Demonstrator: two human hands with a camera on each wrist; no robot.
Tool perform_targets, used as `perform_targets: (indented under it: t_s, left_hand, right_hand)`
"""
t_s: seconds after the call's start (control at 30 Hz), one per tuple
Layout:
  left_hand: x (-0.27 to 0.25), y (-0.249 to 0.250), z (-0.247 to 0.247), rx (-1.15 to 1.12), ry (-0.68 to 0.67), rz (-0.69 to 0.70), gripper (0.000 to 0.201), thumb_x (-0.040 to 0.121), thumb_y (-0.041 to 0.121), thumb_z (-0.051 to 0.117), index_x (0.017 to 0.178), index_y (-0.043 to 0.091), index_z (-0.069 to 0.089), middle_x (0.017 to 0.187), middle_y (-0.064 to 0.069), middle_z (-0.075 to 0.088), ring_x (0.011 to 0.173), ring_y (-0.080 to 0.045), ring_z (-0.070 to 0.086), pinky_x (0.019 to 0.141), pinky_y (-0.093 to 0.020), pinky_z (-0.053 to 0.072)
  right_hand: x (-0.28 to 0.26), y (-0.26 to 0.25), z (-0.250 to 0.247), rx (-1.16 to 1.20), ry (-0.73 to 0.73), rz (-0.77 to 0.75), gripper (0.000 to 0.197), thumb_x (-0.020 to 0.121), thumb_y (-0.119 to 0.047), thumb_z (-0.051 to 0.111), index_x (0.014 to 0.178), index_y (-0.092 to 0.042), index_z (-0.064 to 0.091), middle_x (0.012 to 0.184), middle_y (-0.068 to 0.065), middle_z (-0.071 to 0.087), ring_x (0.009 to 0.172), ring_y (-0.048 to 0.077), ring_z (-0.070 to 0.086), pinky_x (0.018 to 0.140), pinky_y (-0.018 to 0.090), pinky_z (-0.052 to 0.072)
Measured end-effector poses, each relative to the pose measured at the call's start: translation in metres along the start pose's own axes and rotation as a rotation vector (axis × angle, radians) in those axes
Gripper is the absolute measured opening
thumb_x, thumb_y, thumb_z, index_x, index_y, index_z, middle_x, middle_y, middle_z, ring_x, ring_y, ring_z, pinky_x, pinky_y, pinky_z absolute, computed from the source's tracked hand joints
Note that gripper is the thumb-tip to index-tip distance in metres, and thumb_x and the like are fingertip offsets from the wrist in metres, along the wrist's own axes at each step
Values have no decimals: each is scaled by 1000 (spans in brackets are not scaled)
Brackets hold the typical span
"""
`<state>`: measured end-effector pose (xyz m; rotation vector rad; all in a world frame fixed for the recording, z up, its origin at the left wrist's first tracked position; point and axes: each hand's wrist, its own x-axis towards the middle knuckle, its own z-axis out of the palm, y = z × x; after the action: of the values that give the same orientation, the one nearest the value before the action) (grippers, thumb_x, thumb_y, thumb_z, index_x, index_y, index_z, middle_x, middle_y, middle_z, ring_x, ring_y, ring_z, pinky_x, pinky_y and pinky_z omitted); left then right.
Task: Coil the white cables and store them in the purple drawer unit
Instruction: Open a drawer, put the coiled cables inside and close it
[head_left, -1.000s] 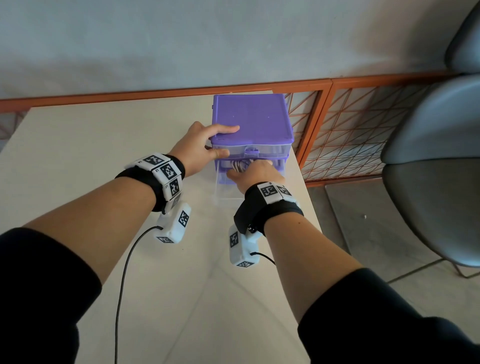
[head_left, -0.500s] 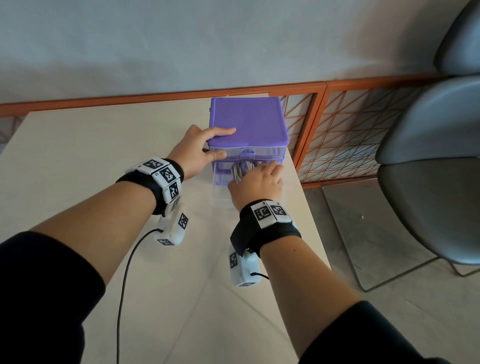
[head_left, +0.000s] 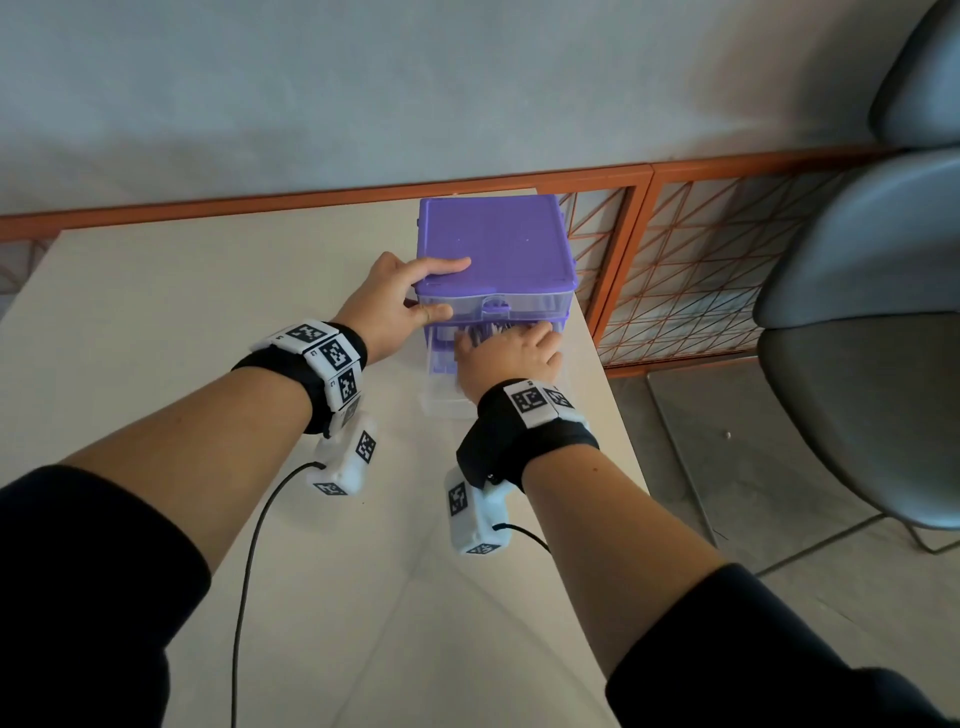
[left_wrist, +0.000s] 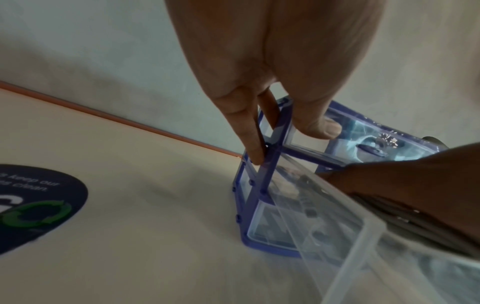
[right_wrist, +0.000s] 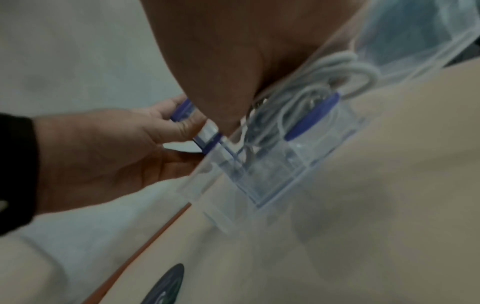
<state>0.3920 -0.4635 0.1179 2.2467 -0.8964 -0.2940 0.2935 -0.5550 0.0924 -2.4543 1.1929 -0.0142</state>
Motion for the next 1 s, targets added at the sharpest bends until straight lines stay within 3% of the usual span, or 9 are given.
perform_targets:
  t_s: [0.07, 0.17, 0.27, 0.47, 0.57, 0.7, 0.87, 0.93, 1.0]
  left_hand:
    - [0, -1, 1, -6, 3, 8, 49, 89, 26, 64, 131, 47, 49, 107, -5, 37, 93, -23, 52, 102, -29, 40]
    - [0, -2, 1, -2, 0, 10, 49, 89, 28, 64, 131, 48, 49, 106, -5, 37, 90, -23, 53, 101, -32, 43]
    - [1, -3, 1, 10, 7, 11, 49, 89, 30, 64, 131, 49, 49, 107, -6, 38, 93, -23, 52, 101, -31, 42]
    - [3, -5, 2, 8, 6, 5, 50, 88, 27, 65, 130, 50, 49, 105, -4, 37, 91, -25, 56, 100, -25, 40]
    - [4, -7, 2, 32, 0, 18, 50, 88, 27, 65, 131, 48, 49, 105, -5, 37, 90, -24, 55, 97, -22, 38]
    - [6, -6, 0, 35, 3, 32, 49, 89, 25, 64, 129, 49, 48, 104, -4, 36, 84, -16, 51, 94, -18, 35]
    - [5, -9, 1, 41, -10, 53, 49, 88, 29, 64, 128, 51, 47, 104, -5, 37, 89, -19, 50, 95, -20, 36]
    - [4, -10, 2, 29, -10, 51, 50, 89, 29, 63, 131, 50, 46, 105, -7, 38, 92, -20, 49, 98, -24, 38]
    - [3, -9, 3, 19, -2, 43, 51, 90, 28, 61, 134, 48, 44, 107, -8, 38, 95, -19, 47, 101, -26, 38]
  right_hand:
    - [-5, 7, -7, -4, -21, -73, 73, 90, -52, 47, 137, 4, 40, 134, 17, 41, 126, 35, 36, 104, 40, 32]
    - [-18, 25, -15, 55, 6, -216, 53, 92, -38, 51, 130, -2, 49, 130, 18, 48, 121, 35, 43, 99, 40, 39]
    - [-37, 46, -12, 213, 141, -390, 41, 88, -24, 58, 126, -9, 56, 129, 14, 52, 116, 34, 48, 96, 42, 45]
    - [-50, 90, 5, 247, 229, -662, 52, 81, -13, 57, 132, -8, 55, 137, 8, 55, 124, 26, 51, 104, 33, 42]
    - [-41, 97, 14, 231, 305, -735, 43, 85, -3, 58, 127, -8, 62, 132, 9, 60, 115, 28, 59, 97, 36, 48]
    - [-27, 93, 17, 192, 344, -767, 44, 77, 6, 65, 118, -9, 69, 121, 5, 66, 106, 30, 62, 89, 39, 53]
    - [-3, 79, 0, 34, 476, -740, 34, 76, -10, 71, 107, -23, 74, 113, -1, 67, 108, 30, 55, 97, 39, 38]
    - [1, 76, -7, 83, 479, -629, 28, 77, -22, 73, 105, -21, 70, 114, 5, 60, 107, 31, 48, 94, 41, 38]
    - [6, 77, -10, 236, 461, -441, 47, 71, -35, 79, 109, -14, 60, 116, 10, 51, 107, 30, 43, 94, 36, 35]
